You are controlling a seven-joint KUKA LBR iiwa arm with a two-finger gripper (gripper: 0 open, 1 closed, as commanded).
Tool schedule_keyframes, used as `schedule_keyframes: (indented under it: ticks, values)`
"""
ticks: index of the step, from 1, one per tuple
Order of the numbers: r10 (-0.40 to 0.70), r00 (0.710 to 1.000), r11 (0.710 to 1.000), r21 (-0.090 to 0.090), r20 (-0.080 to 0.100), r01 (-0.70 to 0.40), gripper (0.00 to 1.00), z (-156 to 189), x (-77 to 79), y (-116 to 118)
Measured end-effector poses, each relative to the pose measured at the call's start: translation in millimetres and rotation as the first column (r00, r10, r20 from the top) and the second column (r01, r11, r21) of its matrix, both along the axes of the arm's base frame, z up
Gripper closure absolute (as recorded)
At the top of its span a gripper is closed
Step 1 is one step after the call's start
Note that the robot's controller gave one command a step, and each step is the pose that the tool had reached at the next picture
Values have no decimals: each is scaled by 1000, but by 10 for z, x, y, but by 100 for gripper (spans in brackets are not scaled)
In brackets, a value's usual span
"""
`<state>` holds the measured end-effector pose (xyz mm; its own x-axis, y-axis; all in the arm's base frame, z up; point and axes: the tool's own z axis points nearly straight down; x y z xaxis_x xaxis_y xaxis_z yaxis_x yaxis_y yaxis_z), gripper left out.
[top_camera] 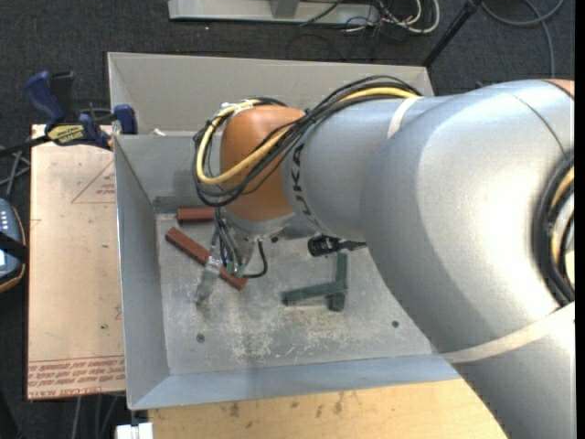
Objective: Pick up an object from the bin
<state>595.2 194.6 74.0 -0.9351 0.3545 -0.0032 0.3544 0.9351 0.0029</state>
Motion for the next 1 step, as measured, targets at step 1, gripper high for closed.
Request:
schedule_keyframes:
  ticks: [1]
  values:
    - [-247,969,969,4,3,247,100,-112,15,47]
